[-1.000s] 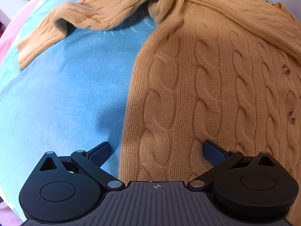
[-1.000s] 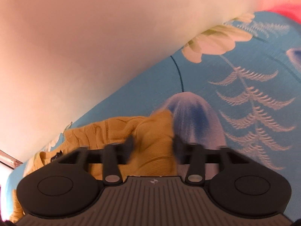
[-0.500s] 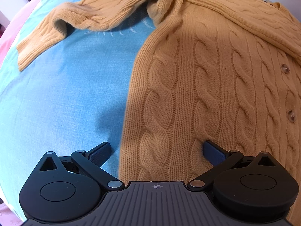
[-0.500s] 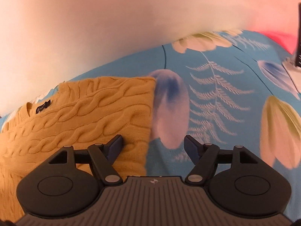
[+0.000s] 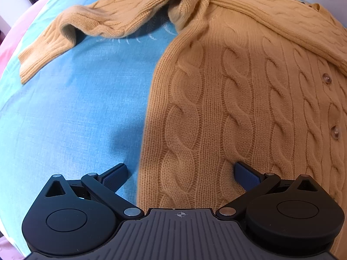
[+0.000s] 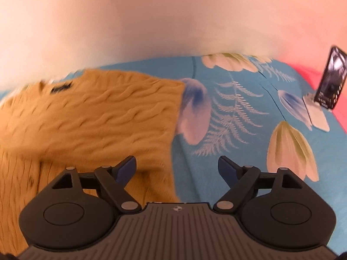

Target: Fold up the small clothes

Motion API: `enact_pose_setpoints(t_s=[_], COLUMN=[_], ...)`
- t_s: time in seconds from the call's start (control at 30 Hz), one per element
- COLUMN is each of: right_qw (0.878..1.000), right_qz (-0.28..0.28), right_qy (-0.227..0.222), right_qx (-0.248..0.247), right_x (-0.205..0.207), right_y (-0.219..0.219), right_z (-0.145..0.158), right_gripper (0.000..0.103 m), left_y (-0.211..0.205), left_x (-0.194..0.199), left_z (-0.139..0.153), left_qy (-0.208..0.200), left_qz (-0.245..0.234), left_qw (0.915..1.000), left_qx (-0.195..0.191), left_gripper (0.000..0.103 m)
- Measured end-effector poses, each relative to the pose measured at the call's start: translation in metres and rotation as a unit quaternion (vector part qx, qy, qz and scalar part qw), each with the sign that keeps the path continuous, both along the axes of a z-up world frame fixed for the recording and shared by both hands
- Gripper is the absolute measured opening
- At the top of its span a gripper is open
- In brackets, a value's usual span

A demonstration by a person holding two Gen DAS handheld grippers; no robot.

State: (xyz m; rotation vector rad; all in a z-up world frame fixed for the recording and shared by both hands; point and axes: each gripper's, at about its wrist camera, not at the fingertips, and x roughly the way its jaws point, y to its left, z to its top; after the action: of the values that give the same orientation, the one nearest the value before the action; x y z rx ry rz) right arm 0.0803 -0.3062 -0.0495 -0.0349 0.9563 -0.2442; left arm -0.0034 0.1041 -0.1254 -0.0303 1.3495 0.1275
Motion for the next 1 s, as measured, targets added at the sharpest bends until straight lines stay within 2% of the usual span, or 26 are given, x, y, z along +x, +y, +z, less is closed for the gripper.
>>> enact_pose_setpoints(t_s=[0.1, 0.2, 0.33, 0.4, 0.57, 0.7, 0.77, 0.87, 1.0], right_qw=[0.999, 0.995, 0.996, 0.997, 0.989, 0.992, 0.992, 0.988, 0.99], right_qz=[0.015, 0.012, -0.013, 0.003, 0.04, 0.012, 0.02, 0.044, 0.031], right_qy=[0.034, 0.092, 0.079, 0.071, 0.119, 0.108, 0.104, 0.122, 0.111], right_qx=[-0.011, -0.041, -0.038, -0.036, -0.072, -0.057, -0.064, -0.085, -0.085], right_x=[-0.014, -0.024, -0.039, -0.046, -0.056, -0.06, -0.062, -0.063, -0.062], right_y=[0.008, 0.008, 0.006, 0.014, 0.031, 0.026, 0.029, 0.036, 0.035], right_z=[-0.011, -0.029, -0.02, -0.016, -0.031, -0.023, -0.022, -0.029, -0.022], right_gripper=[0.087, 0.087, 0.089, 0.089, 0.092, 0.093, 0.094, 0.094, 0.093], left_y=[0.0, 0.0, 0.0, 0.0, -0.001, -0.001, -0.001, -0.001, 0.0], left_x=[-0.002, -0.003, -0.004, -0.005, -0.005, -0.006, -0.007, -0.008, -0.008], left_z=[0.0, 0.001, 0.001, 0.001, 0.001, 0.002, 0.002, 0.002, 0.002], left_qy=[-0.007, -0.012, -0.016, -0.017, -0.019, -0.023, -0.025, -0.026, -0.023], left_qz=[-0.004, -0.008, -0.014, -0.016, -0.023, -0.025, -0.026, -0.026, -0.027], left_qw=[1.0, 0.9999, 0.9998, 0.9997, 0.9996, 0.9994, 0.9993, 0.9993, 0.9994], left_qx=[0.001, 0.0, 0.0, 0.0, -0.001, -0.001, -0.001, -0.001, -0.003], left_gripper=[0.103, 0.103, 0.103, 0.103, 0.103, 0.103, 0.103, 0.103, 0.103])
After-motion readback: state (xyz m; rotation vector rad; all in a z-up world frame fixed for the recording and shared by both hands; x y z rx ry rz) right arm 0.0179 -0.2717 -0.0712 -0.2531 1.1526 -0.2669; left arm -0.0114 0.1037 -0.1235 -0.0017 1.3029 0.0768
